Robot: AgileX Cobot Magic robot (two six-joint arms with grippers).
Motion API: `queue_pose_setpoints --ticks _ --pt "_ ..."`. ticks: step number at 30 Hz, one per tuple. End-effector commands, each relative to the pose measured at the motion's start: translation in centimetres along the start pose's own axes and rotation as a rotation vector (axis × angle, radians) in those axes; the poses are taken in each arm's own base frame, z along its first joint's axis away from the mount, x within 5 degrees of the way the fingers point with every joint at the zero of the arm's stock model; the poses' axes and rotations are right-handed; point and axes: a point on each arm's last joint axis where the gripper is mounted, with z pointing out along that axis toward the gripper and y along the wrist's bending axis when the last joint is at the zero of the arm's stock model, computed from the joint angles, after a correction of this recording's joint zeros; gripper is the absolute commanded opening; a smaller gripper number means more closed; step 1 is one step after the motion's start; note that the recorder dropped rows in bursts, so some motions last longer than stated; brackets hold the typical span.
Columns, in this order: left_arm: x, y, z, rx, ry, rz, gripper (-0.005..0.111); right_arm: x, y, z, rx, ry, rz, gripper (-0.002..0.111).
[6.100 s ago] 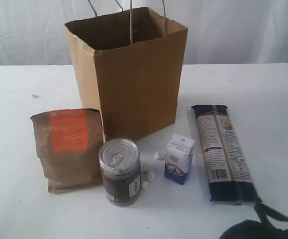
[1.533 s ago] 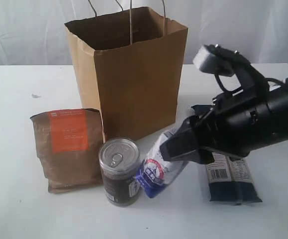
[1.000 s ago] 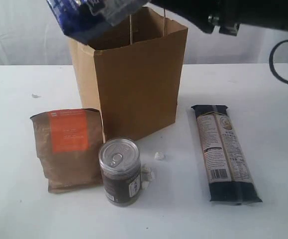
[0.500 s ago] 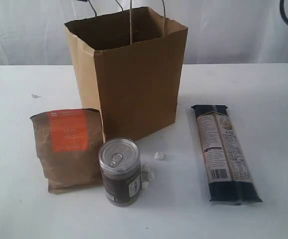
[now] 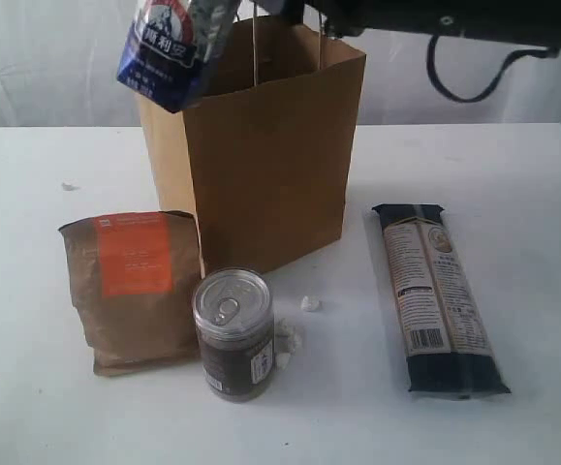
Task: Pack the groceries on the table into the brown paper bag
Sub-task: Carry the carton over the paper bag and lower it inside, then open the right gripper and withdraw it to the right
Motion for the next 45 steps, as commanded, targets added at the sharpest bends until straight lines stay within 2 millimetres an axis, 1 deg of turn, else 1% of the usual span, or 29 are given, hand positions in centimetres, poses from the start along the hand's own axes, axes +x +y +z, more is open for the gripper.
queue_pose_setpoints --ticks 1,5,8,12,19,21,30,33,36,40,42,44,45 --pt "0.0 0.0 0.0 0.002 -0.008 0.002 0.0 -0.5 -0.3 2.2 0.018 -0.018 -0.151 0.038" --pt "0.0 0.0 0.0 0.002 -0.008 0.002 0.0 -0.1 -1.5 4.1 0.12 0.013 -0.28 0.038" --pt "0.0 0.0 0.0 0.002 -0.008 0.002 0.0 -0.1 -2.0 5.0 0.17 0.027 -0.334 0.038" --pt "0.0 0.0 0.0 0.002 -0.008 0.002 0.0 -0.4 -2.4 5.3 0.207 0.029 -0.352 0.038" --pt "0.0 0.0 0.0 0.002 -0.008 0.002 0.0 -0.4 -4.0 4.9 0.38 0.057 -0.349 0.038" --pt "0.0 0.0 0.0 0.002 -0.008 0.002 0.0 -0.2 -4.2 5.0 0.385 0.064 -0.346 0.038" --pt "0.0 0.0 0.0 0.002 -0.008 0.002 0.0 2.1 -5.7 6.4 0.384 0.128 -0.328 0.038" --pt "0.0 0.0 0.0 0.002 -0.008 0.002 0.0 2.2 -5.8 6.5 0.384 0.13 -0.326 0.039" --pt "0.0 0.0 0.0 0.002 -0.008 0.002 0.0 2.2 -5.8 6.4 0.388 0.131 -0.326 0.041" --pt "0.0 0.0 0.0 0.002 -0.008 0.002 0.0 2.3 -6.1 6.4 0.409 0.138 -0.325 0.051" --pt "0.0 0.0 0.0 0.002 -0.008 0.002 0.0 2.8 -6.5 6.6 0.425 0.153 -0.319 0.059" --pt "0.0 0.0 0.0 0.002 -0.008 0.002 0.0 3.4 -6.9 7.0 0.426 0.168 -0.306 0.063" --pt "0.0 0.0 0.0 0.002 -0.008 0.002 0.0 3.6 -7.1 7.0 0.428 0.171 -0.291 0.063"
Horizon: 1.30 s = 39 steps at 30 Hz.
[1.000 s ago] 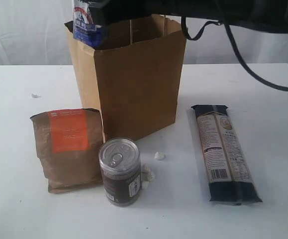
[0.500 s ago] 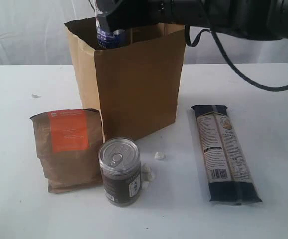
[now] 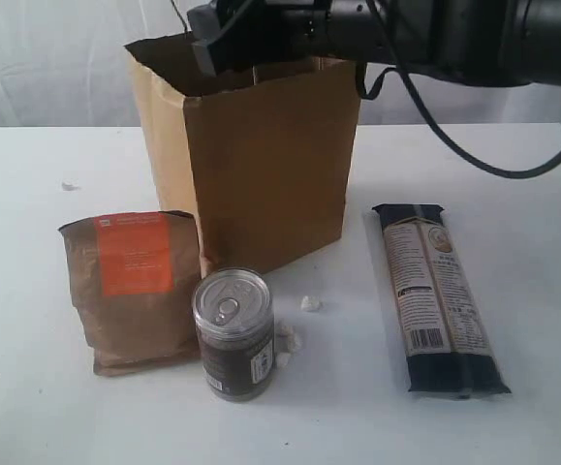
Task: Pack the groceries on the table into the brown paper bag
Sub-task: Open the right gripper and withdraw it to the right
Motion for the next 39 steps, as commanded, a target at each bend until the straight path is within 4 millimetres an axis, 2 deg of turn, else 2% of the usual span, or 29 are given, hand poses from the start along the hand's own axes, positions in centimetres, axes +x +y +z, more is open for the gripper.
queue_pose_setpoints --ticks 1,9,18,22,25,27,32,35,39 --pt "0.0 0.0 0.0 0.002 -0.008 0.002 0.0 0.8 -0.1 0.8 0.005 0.023 0.04 0.063" --pt "0.0 0.0 0.0 0.002 -0.008 0.002 0.0 0.5 -0.1 0.6 0.006 0.016 0.045 0.063" --pt "0.0 0.0 0.0 0.002 -0.008 0.002 0.0 -4.9 0.2 -4.7 0.031 -0.145 0.009 0.062" --pt "0.0 0.0 0.0 0.002 -0.008 0.002 0.0 -5.5 0.3 -6.6 0.063 -0.162 0.006 0.062" --pt "0.0 0.0 0.0 0.002 -0.008 0.002 0.0 -4.7 -0.3 -8.0 0.169 -0.123 0.014 0.056" --pt "0.0 0.0 0.0 0.002 -0.008 0.002 0.0 -3.4 -1.2 -9.0 0.3 -0.059 0.028 0.047" --pt "0.0 0.0 0.0 0.002 -0.008 0.002 0.0 1.2 -3.6 -12.0 0.698 0.173 0.028 0.018" --pt "0.0 0.0 0.0 0.002 -0.008 0.002 0.0 4.3 -4.0 -13.7 0.835 0.362 -0.097 0.002" --pt "0.0 0.0 0.0 0.002 -0.008 0.002 0.0 8.5 -4.3 -15.7 0.964 0.63 -0.248 0.0"
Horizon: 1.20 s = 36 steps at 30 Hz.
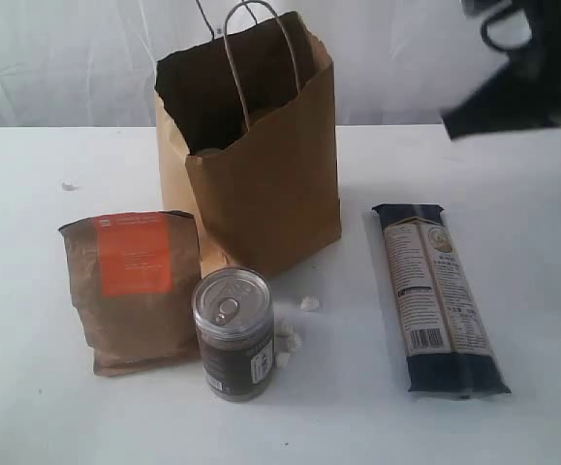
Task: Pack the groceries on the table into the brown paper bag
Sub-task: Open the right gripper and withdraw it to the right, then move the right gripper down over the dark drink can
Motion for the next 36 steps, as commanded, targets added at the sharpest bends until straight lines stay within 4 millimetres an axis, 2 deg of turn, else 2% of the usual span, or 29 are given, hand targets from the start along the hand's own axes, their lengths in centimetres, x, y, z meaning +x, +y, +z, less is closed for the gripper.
queue_pose_setpoints --ticks 1,4,6,8,9,10,12,14,15,16,17,18,20,21,23,28,31,32,33,35,36 --pt "0.0 0.0 0.0 0.002 -0.008 0.002 0.0 5.2 -0.8 -0.1 0.185 0.217 -0.209 0.0" --pt "0.0 0.0 0.0 0.002 -0.008 0.002 0.0 7.4 -0.1 -0.1 0.154 0.261 -0.262 0.0" --pt "0.0 0.0 0.0 0.002 -0.008 0.002 0.0 7.2 0.9 0.0 0.043 0.207 -0.248 0.0" --pt "0.0 0.0 0.0 0.002 -0.008 0.002 0.0 6.1 1.9 -0.6 -0.112 0.101 -0.091 0.0" --pt "0.0 0.0 0.0 0.002 -0.008 0.002 0.0 5.3 2.8 -1.4 -0.268 0.031 0.1 0.0" --pt "0.0 0.0 0.0 0.002 -0.008 0.002 0.0 5.0 3.6 -1.9 -0.373 0.002 0.173 0.0" --pt "0.0 0.0 0.0 0.002 -0.008 0.002 0.0 3.8 7.4 -5.2 -0.947 -0.065 0.383 0.0" --pt "0.0 0.0 0.0 0.002 -0.008 0.002 0.0 3.6 9.5 -8.7 -1.452 -0.016 0.434 0.0" --pt "0.0 0.0 0.0 0.002 -0.008 0.002 0.0 3.9 9.9 -9.4 -1.555 0.059 0.389 0.0" --pt "0.0 0.0 0.0 0.002 -0.008 0.002 0.0 5.0 10.2 -9.9 -1.609 0.194 0.246 0.0" --pt "0.0 0.0 0.0 0.002 -0.008 0.002 0.0 5.8 10.1 -9.6 -1.571 0.271 0.163 0.0" --pt "0.0 0.0 0.0 0.002 -0.008 0.002 0.0 7.3 9.9 -8.8 -1.445 0.42 0.078 0.0" --pt "0.0 0.0 0.0 0.002 -0.008 0.002 0.0 9.1 8.9 -7.1 -1.176 0.58 -0.003 0.0" --pt "0.0 0.0 0.0 0.002 -0.008 0.002 0.0 9.7 8.4 -6.3 -1.063 0.612 -0.046 0.0" --pt "0.0 0.0 0.0 0.002 -0.008 0.002 0.0 9.7 8.0 -6.0 -1.013 0.611 -0.091 0.0" --pt "0.0 0.0 0.0 0.002 -0.008 0.002 0.0 8.1 8.0 -5.6 -0.998 0.502 -0.101 0.0" --pt "0.0 0.0 0.0 0.002 -0.008 0.002 0.0 6.1 8.6 -5.5 -0.994 0.312 -0.104 0.001" --pt "0.0 0.0 0.0 0.002 -0.008 0.002 0.0 5.0 9.0 -5.5 -0.982 0.172 -0.133 0.005" --pt "0.0 0.0 0.0 0.002 -0.008 0.002 0.0 4.7 9.2 -5.5 -0.979 0.126 -0.146 0.009" --pt "0.0 0.0 0.0 0.002 -0.008 0.002 0.0 4.5 10.0 -5.4 -0.978 0.083 -0.166 0.025" --pt "0.0 0.0 0.0 0.002 -0.008 0.002 0.0 4.6 10.4 -5.3 -0.983 0.088 -0.177 0.037"
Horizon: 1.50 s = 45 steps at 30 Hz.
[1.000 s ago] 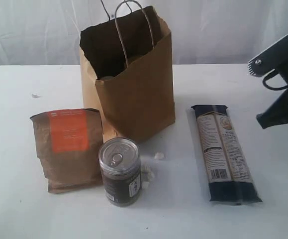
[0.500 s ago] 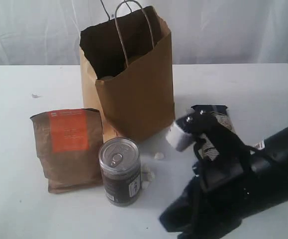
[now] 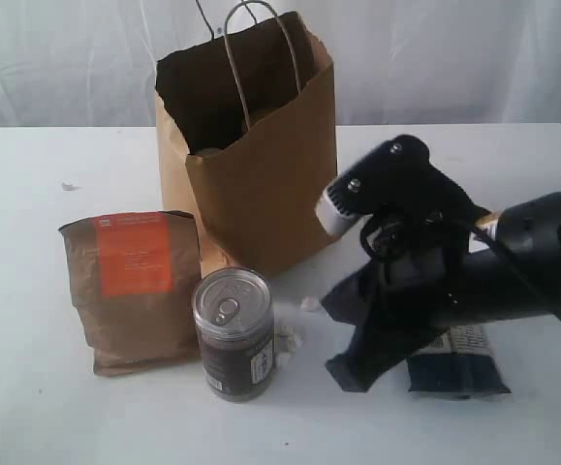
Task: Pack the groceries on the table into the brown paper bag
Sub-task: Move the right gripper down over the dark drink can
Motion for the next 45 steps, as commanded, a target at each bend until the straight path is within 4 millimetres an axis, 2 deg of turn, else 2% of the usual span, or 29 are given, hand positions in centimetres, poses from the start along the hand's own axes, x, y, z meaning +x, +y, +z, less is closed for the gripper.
queue_pose_setpoints --ticks 1,4,5,7,15,19,22,29,38,42,45 --pt "0.0 0.0 0.0 0.002 -0.008 0.002 0.0 -0.7 0.5 1.5 0.008 -0.048 -0.077 0.05" --pt "0.0 0.0 0.0 0.002 -0.008 0.002 0.0 -0.6 1.0 3.1 0.0 -0.03 -0.107 0.086" --pt "0.0 0.0 0.0 0.002 -0.008 0.002 0.0 -0.7 1.1 3.6 0.003 -0.032 -0.126 0.095" --pt "0.0 0.0 0.0 0.002 -0.008 0.002 0.0 -0.7 1.4 4.6 0.005 -0.032 -0.141 0.105" --pt "0.0 0.0 0.0 0.002 -0.008 0.002 0.0 -0.6 1.1 8.0 0.073 -0.062 -0.146 0.105" --pt "0.0 0.0 0.0 0.002 -0.008 0.002 0.0 -1.0 0.6 8.7 0.134 -0.127 -0.123 0.105" --pt "0.0 0.0 0.0 0.002 -0.008 0.002 0.0 -1.2 1.0 9.2 0.142 -0.147 -0.133 0.105" --pt "0.0 0.0 0.0 0.002 -0.008 0.002 0.0 -1.3 2.3 10.9 0.101 -0.12 -0.162 0.105" --pt "0.0 0.0 0.0 0.002 -0.008 0.002 0.0 -1.2 2.0 12.6 0.135 -0.134 -0.13 0.105" --pt "0.0 0.0 0.0 0.002 -0.008 0.002 0.0 -0.9 2.1 12.8 0.119 -0.114 -0.091 0.099" --pt "0.0 0.0 0.0 0.002 -0.008 0.002 0.0 -0.9 2.1 12.8 0.117 -0.114 -0.064 0.087"
